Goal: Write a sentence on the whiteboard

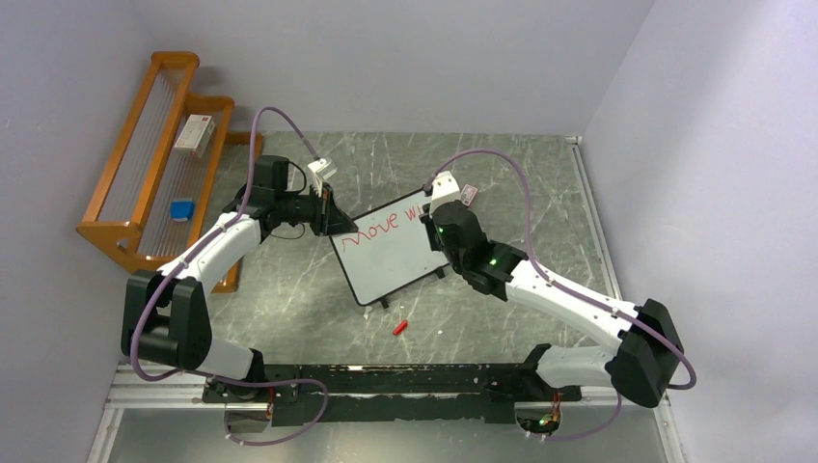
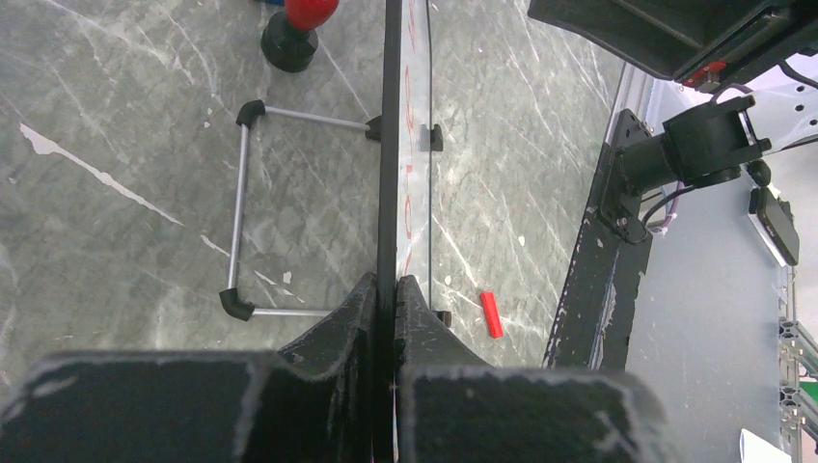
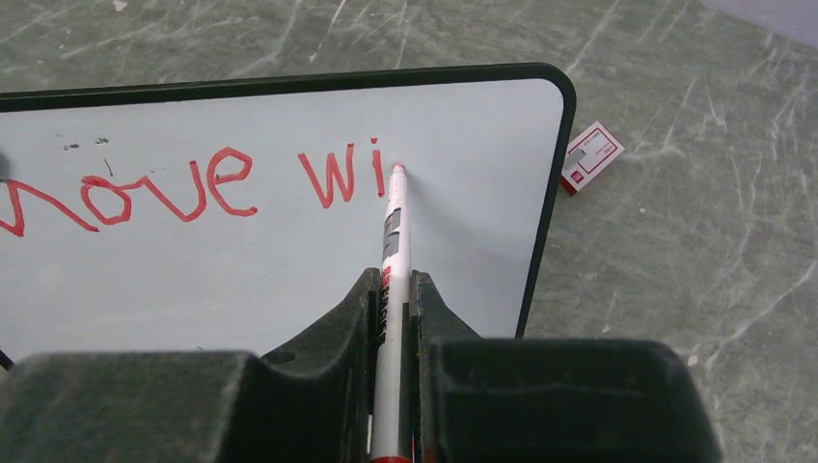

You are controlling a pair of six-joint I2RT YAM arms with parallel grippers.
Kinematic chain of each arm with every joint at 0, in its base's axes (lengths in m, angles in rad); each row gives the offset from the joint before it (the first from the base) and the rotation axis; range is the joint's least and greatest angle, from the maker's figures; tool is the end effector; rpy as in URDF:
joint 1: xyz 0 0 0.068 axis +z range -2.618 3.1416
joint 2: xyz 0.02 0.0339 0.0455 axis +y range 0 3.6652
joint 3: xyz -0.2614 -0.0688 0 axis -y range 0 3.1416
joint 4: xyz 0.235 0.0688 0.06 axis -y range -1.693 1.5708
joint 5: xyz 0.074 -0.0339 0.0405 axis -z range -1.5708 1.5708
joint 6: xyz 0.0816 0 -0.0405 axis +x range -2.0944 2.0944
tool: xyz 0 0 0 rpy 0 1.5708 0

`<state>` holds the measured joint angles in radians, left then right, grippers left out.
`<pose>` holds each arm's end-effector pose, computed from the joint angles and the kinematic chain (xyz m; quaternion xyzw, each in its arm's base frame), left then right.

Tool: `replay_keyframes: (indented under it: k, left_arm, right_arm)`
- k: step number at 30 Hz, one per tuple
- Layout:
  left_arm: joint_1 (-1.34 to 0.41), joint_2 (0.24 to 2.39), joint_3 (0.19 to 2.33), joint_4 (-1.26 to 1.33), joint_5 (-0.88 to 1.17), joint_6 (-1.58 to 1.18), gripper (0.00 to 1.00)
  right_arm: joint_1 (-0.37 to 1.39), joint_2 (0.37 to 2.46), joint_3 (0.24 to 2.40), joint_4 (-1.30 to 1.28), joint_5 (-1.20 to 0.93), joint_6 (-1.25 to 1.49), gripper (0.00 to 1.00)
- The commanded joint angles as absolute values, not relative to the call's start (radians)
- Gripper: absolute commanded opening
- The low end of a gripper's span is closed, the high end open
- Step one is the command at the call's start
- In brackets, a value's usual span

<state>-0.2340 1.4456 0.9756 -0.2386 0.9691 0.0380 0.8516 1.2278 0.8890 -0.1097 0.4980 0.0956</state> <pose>0.2911 -0.1385 0.2417 0.3018 0.7701 -0.4573 0.3266 0.2302 0.2037 0.2750 -0.1809 0.8110 0.0496 0.5541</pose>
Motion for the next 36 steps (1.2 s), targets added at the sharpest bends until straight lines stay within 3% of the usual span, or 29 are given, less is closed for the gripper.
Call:
replay_keyframes:
  k: [1, 36]
  left_arm:
    - [-0.265, 1.488, 0.952, -0.334, 0.875, 0.109, 0.05]
    - [-0.265, 1.486, 0.954, -0.336, 0.867, 0.11, 0.05]
  right_arm:
    - [0.839, 1.243, 0.908, -0.072, 0.48, 0.083, 0.0]
    - [0.802, 1.214, 0.922, -0.069, 0.451, 0.06, 0.0]
